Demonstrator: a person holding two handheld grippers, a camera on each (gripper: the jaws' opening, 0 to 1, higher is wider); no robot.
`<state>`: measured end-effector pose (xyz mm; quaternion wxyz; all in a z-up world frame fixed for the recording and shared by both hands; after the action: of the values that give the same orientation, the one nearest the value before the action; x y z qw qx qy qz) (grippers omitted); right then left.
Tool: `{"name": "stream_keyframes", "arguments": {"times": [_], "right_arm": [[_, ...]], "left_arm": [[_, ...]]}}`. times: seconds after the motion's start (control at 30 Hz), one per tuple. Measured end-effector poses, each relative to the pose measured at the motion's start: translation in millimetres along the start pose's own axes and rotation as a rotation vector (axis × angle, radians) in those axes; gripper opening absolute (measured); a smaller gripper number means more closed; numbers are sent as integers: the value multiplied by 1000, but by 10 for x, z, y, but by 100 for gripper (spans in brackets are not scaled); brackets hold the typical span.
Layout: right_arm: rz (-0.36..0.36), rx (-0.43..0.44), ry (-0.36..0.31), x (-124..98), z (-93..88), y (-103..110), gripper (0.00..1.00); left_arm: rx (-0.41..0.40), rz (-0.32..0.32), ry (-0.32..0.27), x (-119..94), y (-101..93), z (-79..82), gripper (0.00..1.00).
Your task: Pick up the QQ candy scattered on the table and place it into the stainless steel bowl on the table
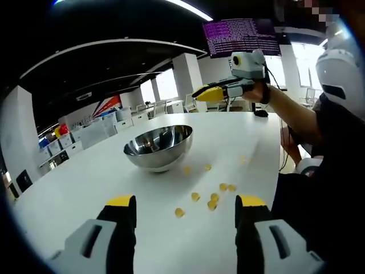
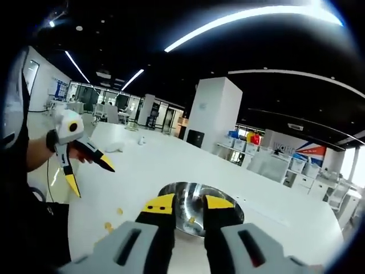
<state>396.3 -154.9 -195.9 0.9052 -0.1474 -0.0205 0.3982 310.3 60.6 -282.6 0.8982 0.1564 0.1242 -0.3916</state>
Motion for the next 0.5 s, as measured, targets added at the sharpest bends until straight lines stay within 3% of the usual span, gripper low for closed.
{"name": "stream_keyframes", "arguments": {"times": [0.27,0.5], "right_arm": [[-7,-14,-14,-303,78,61,19],[-11,-8,13,-499,-81,161,19]], "left_arm": [[-2,-7,-7,7,-13,22,70],[4,-10,-13,-6,-19,65,71]]}}
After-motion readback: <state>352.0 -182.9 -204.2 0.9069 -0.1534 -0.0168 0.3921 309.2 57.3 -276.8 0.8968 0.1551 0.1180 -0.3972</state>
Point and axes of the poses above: the point that each gripper's makers call its tool centre point, and the gripper's own axes: x roughly forward along the fingers, y roughly to its left, z roughly out of its top, the point moved 4 cm from there along -x, roughly backward along the fingers, and after that the axes turned 1 degree about -z, right-handed, at the moved point
